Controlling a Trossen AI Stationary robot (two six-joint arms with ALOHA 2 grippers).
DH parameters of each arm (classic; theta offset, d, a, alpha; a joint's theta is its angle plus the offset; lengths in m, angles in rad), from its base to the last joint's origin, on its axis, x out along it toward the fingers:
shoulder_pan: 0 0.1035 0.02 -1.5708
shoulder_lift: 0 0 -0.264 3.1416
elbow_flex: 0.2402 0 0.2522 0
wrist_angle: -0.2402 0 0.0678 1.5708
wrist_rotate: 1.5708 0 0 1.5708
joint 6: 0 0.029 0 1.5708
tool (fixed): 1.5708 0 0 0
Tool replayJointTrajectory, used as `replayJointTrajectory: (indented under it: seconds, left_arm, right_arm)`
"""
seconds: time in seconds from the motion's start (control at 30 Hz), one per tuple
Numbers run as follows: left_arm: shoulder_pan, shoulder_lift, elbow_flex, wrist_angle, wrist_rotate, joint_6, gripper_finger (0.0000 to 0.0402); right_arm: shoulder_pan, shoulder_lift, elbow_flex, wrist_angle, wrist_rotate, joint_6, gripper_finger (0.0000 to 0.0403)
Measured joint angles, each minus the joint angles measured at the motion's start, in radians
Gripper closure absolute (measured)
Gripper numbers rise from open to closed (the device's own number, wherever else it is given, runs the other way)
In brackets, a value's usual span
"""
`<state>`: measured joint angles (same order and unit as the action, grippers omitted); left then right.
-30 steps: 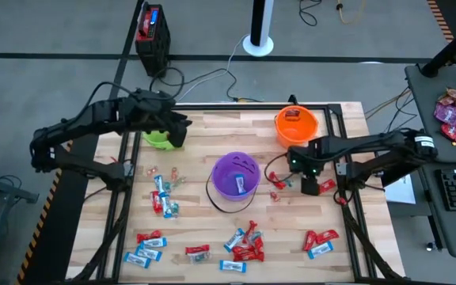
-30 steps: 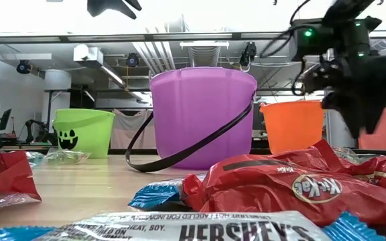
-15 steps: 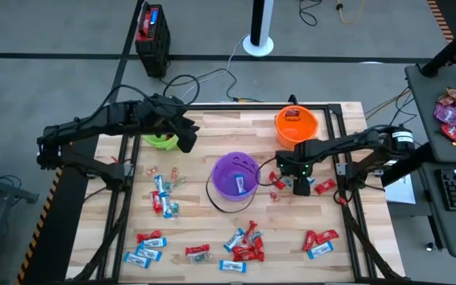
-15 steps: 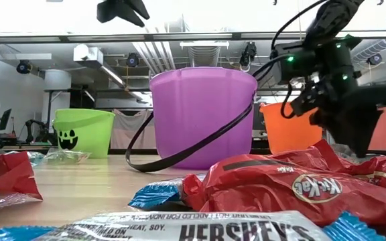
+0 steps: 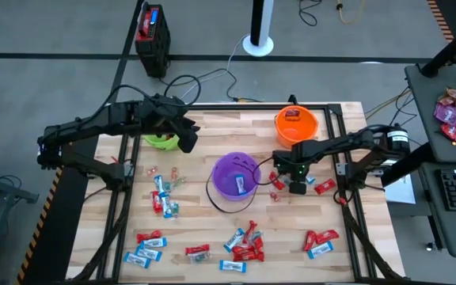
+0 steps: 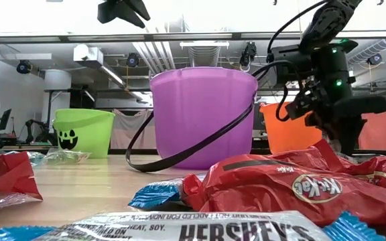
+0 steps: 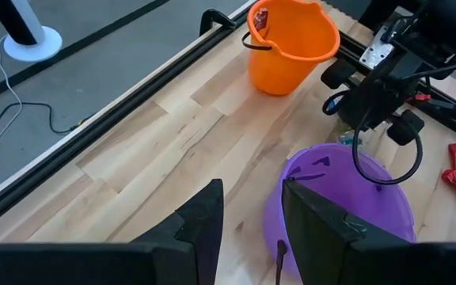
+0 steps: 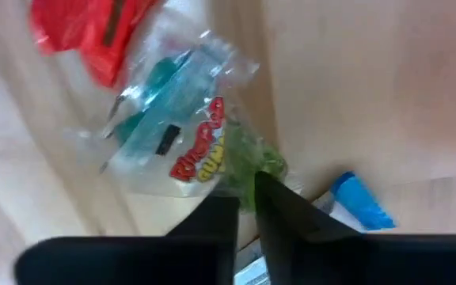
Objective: Sort candy by brand, put in halloween buckets
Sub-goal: Put the green gummy into the orange bucket
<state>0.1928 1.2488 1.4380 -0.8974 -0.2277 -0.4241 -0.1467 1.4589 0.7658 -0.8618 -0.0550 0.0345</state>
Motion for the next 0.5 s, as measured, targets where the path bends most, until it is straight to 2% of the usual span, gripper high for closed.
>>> replayJointTrajectory:
  seconds: [0.3, 0.5]
  left_arm:
    - [0.0, 0.0, 0.0, -0.008, 0.0, 0.004, 0.0295]
    - [0.0, 0.0, 0.0, -0.009, 0.015, 0.0, 0.0304]
  right_arm:
    - [0.0, -0.234, 0.14, -0.264, -0.008, 0.093, 0.0393]
    - [-0.047, -0.32, 0.313, -0.228, -0.024, 0.171, 0.0394]
